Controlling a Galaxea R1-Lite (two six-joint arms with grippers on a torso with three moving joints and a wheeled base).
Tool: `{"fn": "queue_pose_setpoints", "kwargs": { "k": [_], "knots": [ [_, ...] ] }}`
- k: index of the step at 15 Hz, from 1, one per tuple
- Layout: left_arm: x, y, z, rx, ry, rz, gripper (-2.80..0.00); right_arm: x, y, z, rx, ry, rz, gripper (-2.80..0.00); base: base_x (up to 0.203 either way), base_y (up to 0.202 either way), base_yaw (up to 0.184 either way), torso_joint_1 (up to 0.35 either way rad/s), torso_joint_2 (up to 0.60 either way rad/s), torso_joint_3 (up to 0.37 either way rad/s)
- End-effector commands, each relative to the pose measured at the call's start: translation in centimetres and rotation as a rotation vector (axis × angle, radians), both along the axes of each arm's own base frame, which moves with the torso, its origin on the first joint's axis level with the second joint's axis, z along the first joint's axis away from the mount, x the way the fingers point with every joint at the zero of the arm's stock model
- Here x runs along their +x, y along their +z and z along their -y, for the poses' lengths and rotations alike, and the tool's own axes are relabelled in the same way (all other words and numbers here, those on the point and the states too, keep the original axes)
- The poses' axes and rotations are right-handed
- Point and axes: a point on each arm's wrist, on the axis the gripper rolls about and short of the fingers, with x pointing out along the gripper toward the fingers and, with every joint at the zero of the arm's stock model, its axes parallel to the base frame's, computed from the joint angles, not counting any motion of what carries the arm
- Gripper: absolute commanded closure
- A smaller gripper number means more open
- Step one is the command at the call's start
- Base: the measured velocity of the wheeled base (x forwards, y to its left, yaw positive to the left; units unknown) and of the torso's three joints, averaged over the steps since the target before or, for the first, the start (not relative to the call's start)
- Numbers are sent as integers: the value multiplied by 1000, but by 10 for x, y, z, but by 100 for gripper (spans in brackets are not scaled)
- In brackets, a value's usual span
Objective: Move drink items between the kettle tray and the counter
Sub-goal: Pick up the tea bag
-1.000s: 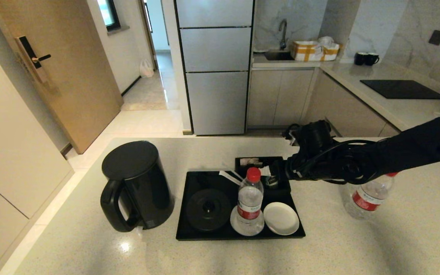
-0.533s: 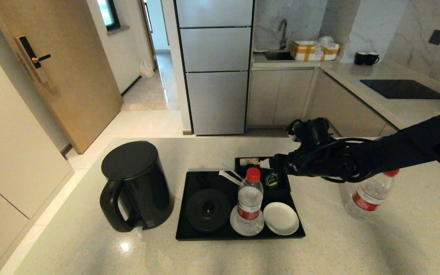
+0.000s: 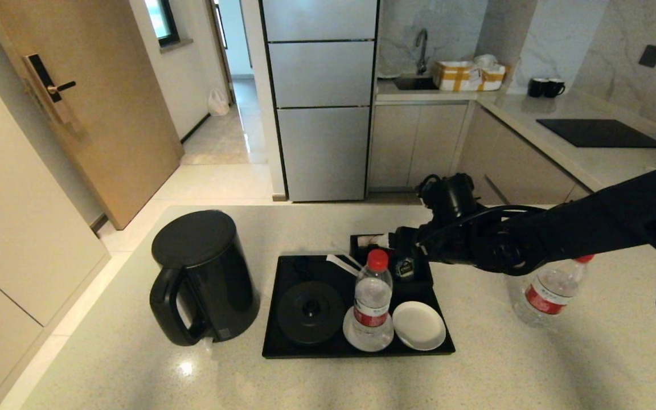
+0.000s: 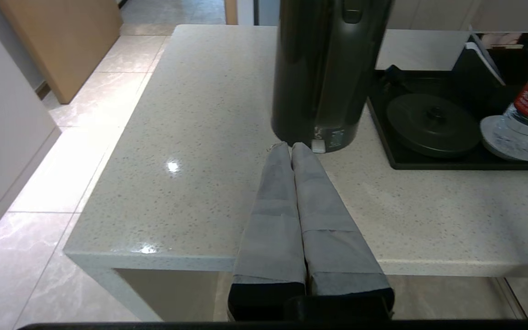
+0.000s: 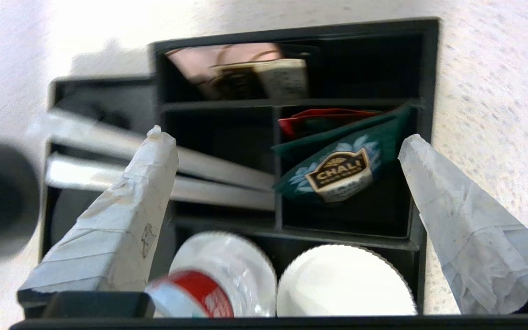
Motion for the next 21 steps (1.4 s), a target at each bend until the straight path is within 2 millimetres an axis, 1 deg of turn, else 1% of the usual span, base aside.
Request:
{"fn": "queue_pose_setpoints", "kwargs": {
  "k": [1,3,5,8,11,13,15,17,19,20,21],
  "knots": [
    [0,0,0,0,0,1,0,-2,-2,-6,15,-19,-6,-280,0,0,0,0,0,0],
    [0,0,0,0,0,1,0,-3,-2,-7,30,-30,-17,-280,0,0,0,0,0,0],
    [0,0,0,0,0,1,0,-2,-3,-7,101,-102,-57,-280,0,0,0,0,0,0],
    [0,0,0,-1,0,1,0,-3,2,-7,124,-150,-105,-280,0,0,0,0,0,0],
    [0,0,0,0,1,1,0,-4,-6,-4,143,-277,-140,-280,0,0,0,0,0,0],
    [0,0,0,0,0,1,0,-7,-13,-3,123,-297,-162,-280,0,0,0,0,0,0],
    [0,0,0,0,2,1,0,-7,-15,-2,134,-334,-190,-280,0,0,0,0,0,0],
    [0,0,0,0,0,1,0,-5,-12,-6,137,-337,-190,-280,0,0,0,0,0,0],
    [0,0,0,0,1,1,0,2,-12,-11,119,-374,-180,-280,0,0,0,0,0,0],
    [0,0,0,0,0,1,0,3,-7,-11,106,-390,-176,-280,0,0,0,0,0,0],
    [0,0,0,0,1,1,0,4,1,-11,113,-391,-167,-280,0,0,0,0,0,0]
  ]
}}
